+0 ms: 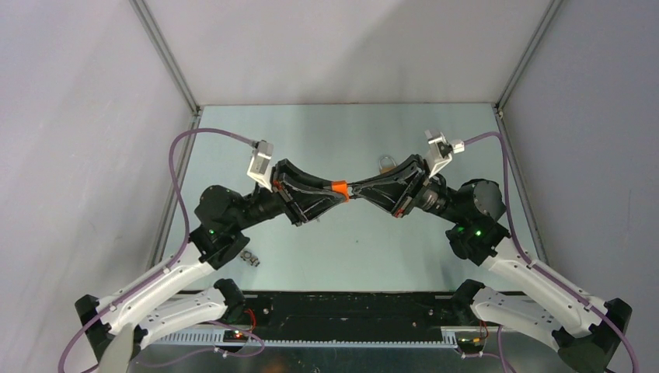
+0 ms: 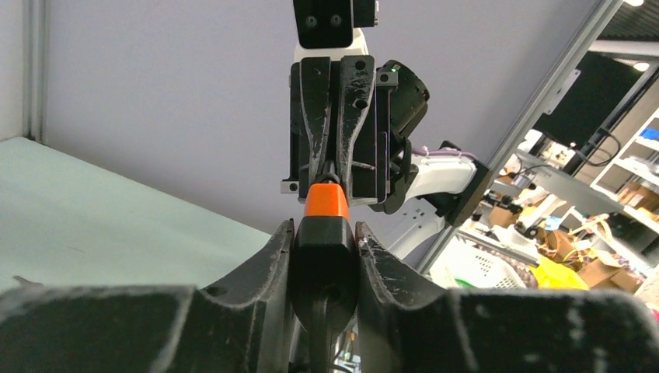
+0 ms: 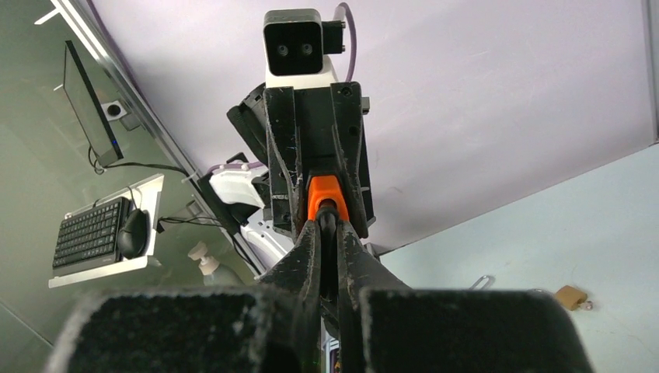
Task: Lock with the key
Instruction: Lock the lock.
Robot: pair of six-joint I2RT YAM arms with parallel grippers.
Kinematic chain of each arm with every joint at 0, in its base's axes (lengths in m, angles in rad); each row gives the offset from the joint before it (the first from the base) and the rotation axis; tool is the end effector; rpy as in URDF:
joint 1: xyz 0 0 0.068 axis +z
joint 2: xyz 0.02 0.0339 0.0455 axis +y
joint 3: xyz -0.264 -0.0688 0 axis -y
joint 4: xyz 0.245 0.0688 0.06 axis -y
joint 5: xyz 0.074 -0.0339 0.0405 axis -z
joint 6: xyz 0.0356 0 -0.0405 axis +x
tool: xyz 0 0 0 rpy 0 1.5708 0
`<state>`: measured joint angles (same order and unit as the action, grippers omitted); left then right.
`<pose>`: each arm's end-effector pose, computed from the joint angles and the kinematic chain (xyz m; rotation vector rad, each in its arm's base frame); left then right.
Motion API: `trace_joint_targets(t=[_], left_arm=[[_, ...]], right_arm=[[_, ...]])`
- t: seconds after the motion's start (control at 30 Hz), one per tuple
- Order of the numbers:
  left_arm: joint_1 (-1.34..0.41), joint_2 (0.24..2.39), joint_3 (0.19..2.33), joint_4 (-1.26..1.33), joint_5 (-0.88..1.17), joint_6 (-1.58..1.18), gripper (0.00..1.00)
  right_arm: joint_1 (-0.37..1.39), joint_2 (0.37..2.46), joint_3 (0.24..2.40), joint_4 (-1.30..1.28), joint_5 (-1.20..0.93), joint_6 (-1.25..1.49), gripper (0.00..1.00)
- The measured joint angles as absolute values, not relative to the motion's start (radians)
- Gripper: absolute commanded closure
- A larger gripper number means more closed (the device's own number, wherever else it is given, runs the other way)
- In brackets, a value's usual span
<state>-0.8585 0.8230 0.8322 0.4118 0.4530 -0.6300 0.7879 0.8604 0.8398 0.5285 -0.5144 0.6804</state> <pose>0.1069 -0.1477 0.4126 0.5940 1.2112 -1.5443 0.1186 0.1440 0.4196 -0.5850 1.1390 1.5602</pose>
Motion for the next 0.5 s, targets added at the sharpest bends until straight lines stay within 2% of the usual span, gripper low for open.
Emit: trace_joint_targets(t=[0.07,0.13,0.17,0.2,0.23,0.27,0.33,0.4,0.5], left_arm=[[-0.857,0.827,0.832,0.418,0.453,-0.631,0.99],[-0.856,0.828,0.832,0.421,0.454,-0.632,1.00],[-0.856,0.829,0.832,0.422,0.455,-0.630,1.00],[-0.856,0.828,0.832,0.422,0.455,-0.629,1.00],[-0.856,0.828,0.832,0.422,0.455,-0.628,1.00],[-0.856,0.828,0.832,0.421,0.452,-0.628,1.00],[-0.854,0.826,0.828,0.413,0.453,-0.623,1.00],[-0.848,0.822,0.815,0.406,0.453,-0.617,1.00],[-0.818,0.812,0.794,0.393,0.461,-0.608,1.00]], right_arm=[[0.787,0.861,0.840,0.529,-0.516,0.681,1.00],[0.786,0.861,0.840,0.529,-0.516,0.680,0.98],[0.786,0.861,0.840,0.529,-0.516,0.680,0.93],[0.786,0.861,0.840,0.529,-0.516,0.679,0.77],[0.786,0.861,0.840,0.528,-0.516,0.678,0.69],[0.783,0.861,0.840,0.525,-0.516,0.677,0.50],[0.773,0.860,0.840,0.508,-0.514,0.667,0.35],[0.754,0.857,0.840,0.478,-0.517,0.651,0.28],[0.706,0.837,0.840,0.395,-0.540,0.614,0.26]])
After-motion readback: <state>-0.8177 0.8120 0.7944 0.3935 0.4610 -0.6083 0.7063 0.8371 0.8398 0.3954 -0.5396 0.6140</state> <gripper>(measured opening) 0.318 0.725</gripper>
